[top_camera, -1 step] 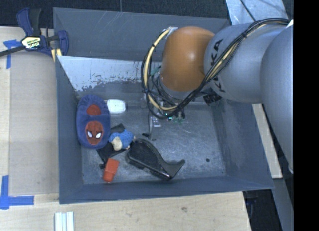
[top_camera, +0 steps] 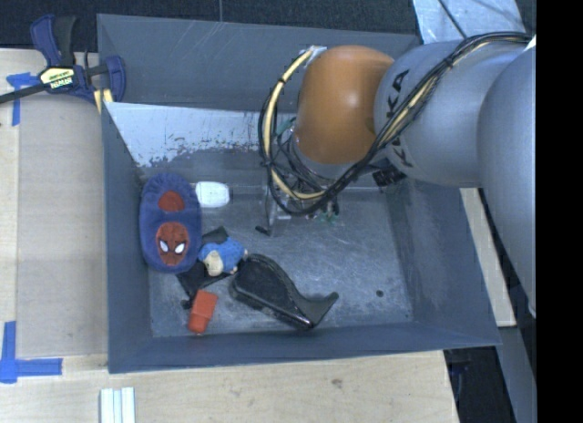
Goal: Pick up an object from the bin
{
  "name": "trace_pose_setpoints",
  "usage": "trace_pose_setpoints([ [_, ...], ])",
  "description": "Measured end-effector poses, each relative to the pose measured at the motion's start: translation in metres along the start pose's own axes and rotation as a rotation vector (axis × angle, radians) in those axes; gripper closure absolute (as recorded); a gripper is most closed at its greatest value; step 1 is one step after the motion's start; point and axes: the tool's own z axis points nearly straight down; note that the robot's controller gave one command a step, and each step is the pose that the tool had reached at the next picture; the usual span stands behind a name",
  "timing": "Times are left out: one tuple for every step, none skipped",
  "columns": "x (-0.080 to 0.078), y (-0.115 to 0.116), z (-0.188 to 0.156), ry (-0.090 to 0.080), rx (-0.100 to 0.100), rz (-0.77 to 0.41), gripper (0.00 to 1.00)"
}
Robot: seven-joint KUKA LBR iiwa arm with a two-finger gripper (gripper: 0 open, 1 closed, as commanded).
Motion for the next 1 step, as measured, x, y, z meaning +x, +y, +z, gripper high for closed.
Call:
trace_pose_setpoints([
  [-0.0151,0.0688,0.0631,0.006,0.0,0.2,1.0],
])
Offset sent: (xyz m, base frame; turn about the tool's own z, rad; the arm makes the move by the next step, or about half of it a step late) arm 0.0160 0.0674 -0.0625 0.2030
